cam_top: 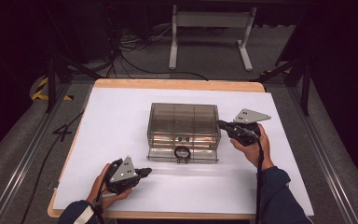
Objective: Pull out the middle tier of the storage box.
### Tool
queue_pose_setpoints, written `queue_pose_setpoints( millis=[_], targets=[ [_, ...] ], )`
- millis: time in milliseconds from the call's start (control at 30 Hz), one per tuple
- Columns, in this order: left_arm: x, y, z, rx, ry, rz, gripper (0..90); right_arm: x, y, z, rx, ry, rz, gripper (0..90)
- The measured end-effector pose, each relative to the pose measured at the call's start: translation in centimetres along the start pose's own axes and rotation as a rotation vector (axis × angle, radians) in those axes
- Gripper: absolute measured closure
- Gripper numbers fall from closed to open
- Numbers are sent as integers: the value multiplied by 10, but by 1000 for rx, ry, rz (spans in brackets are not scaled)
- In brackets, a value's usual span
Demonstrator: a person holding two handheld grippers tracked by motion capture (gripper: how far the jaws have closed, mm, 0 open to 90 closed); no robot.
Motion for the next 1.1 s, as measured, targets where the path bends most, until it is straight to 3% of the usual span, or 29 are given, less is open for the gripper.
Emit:
queue_pose_setpoints(
  millis=[167, 467, 1100],
  targets=[
    [-14, -5, 16, -2, -2, 25, 897, 0, 3, 1, -12, 1, -5, 900],
    [-30, -9, 36, -14, -19, 17, 897, 0, 5, 1, -6, 1, 5, 900],
    [-40, -9, 59, -37, -31, 10, 897, 1, 6, 1, 20, -3, -5, 900]
  ],
)
Point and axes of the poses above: each handheld gripper's, and its own axes: z roughly forward along the jaws, x roughly out of its underside, y roughly to its left, the point moved 6 cm from there along z, roughly forward along the jaws, and after that the axes turned 1 degree about -y, right-handed, at the moved point
